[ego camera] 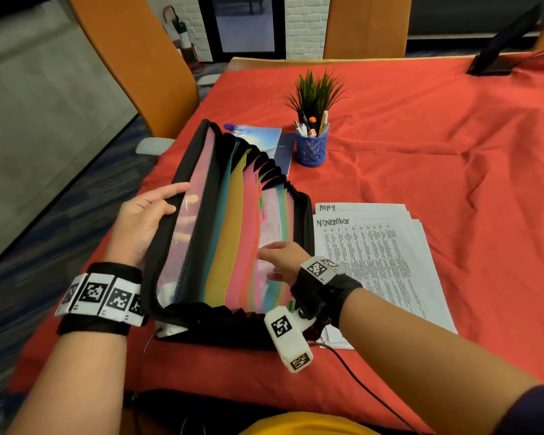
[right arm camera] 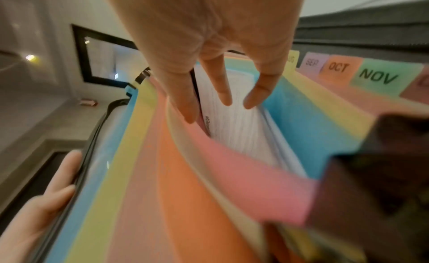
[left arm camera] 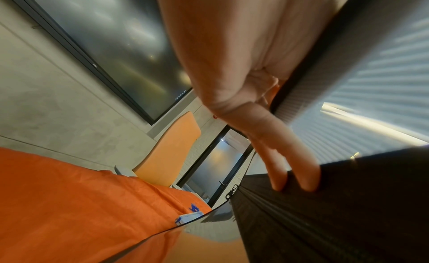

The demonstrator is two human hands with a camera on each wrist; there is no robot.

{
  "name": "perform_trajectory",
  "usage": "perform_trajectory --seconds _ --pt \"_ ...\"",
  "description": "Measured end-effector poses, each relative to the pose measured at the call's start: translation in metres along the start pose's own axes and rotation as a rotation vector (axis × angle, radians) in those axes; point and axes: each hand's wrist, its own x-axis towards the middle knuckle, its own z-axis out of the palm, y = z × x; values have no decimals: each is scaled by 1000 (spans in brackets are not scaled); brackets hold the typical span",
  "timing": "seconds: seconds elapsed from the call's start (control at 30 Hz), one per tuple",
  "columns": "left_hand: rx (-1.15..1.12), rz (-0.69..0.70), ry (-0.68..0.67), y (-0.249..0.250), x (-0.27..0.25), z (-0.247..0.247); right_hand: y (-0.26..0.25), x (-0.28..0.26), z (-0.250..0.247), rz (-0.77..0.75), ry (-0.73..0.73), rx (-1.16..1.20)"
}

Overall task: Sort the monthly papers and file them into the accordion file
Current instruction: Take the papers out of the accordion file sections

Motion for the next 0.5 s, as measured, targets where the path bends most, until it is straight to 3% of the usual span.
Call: perform_trajectory --seconds 0.13,0.23,0.37,0.5 --pt "21 2 -6 1 0 2 0 0 -4 0 -31 -15" --pt "18 8 0 5 -1 2 -3 -8 -25 -88 7 20" --pt "21 14 21 10 -3 -3 2 -26 -92 -176 179 -4" --pt "18 -2 29 8 -3 -2 29 -47 -164 -134 405 -92"
